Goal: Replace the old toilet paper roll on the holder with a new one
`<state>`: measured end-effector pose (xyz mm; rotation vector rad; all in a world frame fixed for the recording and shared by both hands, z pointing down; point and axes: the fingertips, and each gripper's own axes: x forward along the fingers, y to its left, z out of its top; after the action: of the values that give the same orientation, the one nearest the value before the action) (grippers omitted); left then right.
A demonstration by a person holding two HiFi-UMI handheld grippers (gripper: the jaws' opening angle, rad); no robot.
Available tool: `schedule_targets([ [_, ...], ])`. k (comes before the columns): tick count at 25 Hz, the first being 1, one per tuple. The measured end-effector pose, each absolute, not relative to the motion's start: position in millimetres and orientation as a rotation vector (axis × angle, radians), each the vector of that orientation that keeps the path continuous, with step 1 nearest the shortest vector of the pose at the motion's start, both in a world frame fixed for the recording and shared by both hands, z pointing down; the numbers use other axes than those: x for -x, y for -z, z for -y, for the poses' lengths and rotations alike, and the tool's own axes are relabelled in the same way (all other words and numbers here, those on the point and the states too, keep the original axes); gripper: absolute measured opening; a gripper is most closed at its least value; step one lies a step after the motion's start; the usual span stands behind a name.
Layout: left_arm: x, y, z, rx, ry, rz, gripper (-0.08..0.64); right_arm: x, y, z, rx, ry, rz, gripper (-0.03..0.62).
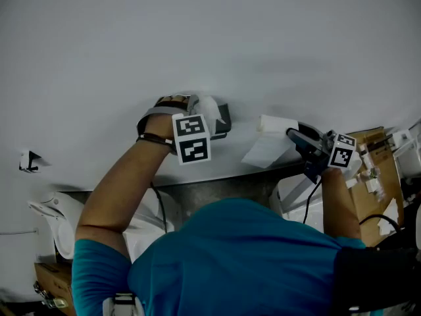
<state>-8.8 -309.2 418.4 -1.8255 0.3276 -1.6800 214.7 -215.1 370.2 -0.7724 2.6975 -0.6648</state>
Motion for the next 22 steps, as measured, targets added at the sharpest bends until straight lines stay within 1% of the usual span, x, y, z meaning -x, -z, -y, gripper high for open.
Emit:
schedule_targets([
  [11,3,-408,298,1.827,1.62,-0.371,0.437,-225,-370,223,0.719,0.672,-2.707,0.146],
  [22,-71,-399,252,1.821,1.516,-0.431,0.437,-263,-358,229,0.656,0.643,-2.728,0.146],
])
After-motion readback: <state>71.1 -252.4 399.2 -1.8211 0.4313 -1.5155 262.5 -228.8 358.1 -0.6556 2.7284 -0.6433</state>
